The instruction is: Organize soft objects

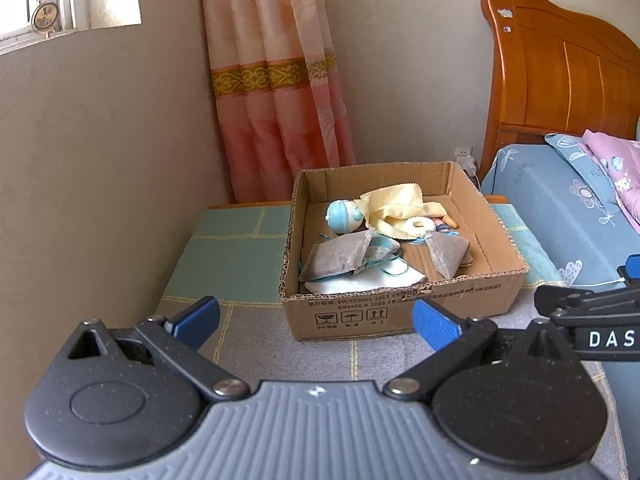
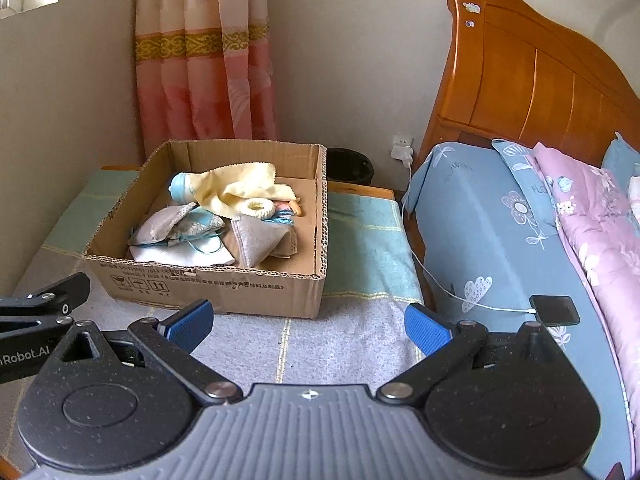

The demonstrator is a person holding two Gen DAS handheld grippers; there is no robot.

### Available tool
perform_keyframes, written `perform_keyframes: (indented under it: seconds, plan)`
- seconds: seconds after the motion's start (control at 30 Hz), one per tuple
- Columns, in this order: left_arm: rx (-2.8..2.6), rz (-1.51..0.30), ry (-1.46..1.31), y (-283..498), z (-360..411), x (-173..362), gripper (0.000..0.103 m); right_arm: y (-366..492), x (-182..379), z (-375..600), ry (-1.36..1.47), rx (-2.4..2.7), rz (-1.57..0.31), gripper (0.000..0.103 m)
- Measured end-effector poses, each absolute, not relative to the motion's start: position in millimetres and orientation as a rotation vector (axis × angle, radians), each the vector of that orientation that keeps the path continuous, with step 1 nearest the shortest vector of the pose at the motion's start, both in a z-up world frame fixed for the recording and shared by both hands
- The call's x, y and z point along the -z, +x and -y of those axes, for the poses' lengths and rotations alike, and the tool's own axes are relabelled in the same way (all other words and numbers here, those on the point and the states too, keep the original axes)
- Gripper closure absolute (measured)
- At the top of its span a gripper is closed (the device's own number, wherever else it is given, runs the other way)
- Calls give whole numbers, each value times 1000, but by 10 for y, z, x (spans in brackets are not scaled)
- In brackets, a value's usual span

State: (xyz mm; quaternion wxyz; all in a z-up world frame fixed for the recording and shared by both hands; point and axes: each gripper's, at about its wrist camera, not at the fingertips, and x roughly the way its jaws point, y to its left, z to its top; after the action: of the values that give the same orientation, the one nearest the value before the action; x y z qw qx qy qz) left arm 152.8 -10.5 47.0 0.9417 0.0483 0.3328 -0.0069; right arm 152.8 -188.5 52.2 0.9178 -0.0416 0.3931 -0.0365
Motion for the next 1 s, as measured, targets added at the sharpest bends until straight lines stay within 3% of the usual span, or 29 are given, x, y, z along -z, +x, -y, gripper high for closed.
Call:
perform_keyframes:
  seconds: [1.0]
  plan:
    - [3,-691,102,1565,109,-445,1,1510,-576,1845,-88,71,-788,0]
